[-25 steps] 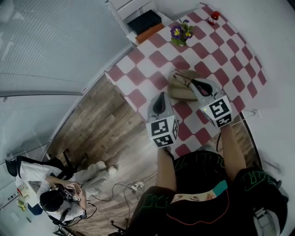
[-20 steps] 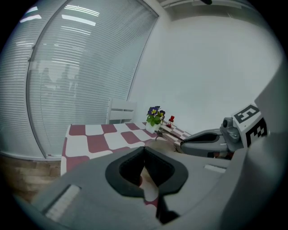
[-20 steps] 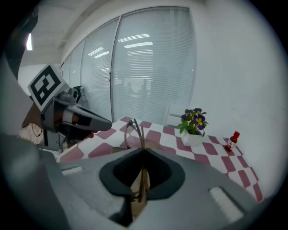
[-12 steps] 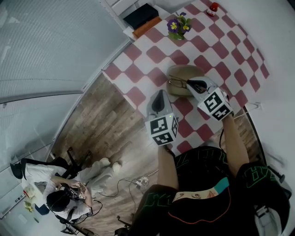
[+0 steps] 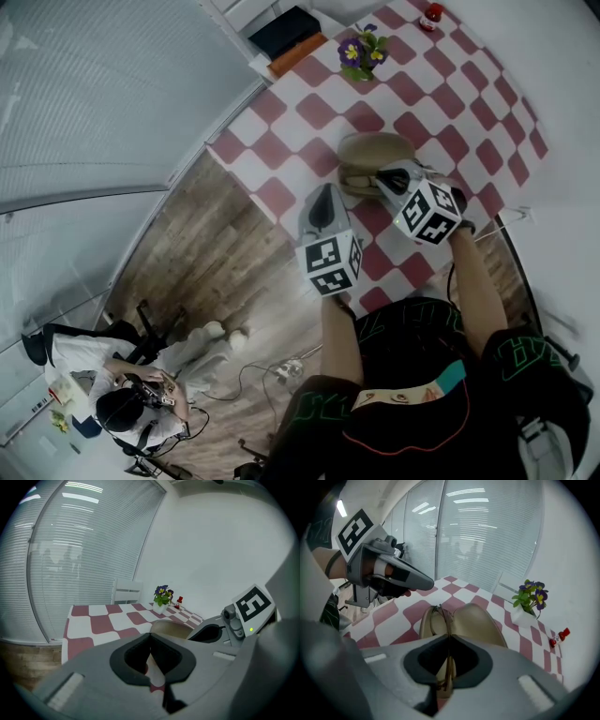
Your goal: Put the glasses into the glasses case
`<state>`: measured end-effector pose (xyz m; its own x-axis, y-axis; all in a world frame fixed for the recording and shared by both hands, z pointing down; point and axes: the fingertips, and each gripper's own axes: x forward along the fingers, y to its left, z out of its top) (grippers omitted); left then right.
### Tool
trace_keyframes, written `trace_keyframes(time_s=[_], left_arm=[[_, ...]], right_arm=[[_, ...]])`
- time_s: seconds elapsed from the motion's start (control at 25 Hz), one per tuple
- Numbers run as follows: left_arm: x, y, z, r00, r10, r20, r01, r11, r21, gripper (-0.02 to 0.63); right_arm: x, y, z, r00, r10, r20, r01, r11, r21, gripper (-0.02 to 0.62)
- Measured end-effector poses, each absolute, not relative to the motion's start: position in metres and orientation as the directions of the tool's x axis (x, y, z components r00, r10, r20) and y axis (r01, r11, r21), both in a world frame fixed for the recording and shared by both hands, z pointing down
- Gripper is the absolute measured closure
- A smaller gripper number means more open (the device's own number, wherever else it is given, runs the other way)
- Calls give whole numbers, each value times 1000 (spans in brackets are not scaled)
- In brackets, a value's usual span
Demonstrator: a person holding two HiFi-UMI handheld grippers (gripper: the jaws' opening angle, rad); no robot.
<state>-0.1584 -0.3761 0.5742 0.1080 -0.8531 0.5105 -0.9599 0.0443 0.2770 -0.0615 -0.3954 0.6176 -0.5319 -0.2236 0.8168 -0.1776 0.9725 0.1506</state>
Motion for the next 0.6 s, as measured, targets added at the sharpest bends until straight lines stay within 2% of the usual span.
trace_keyframes(time_s=[0.48, 0.6], left_arm=[[-159, -376, 575, 106, -851, 515, -959, 49, 278, 595], [-160, -376, 576, 105, -850, 517, -959, 51, 278, 595]], right_arm=[[-60, -384, 631, -487, -191, 852, -148, 980, 135, 569], [-60, -382, 632, -489, -179, 853, -152, 981, 119, 529]])
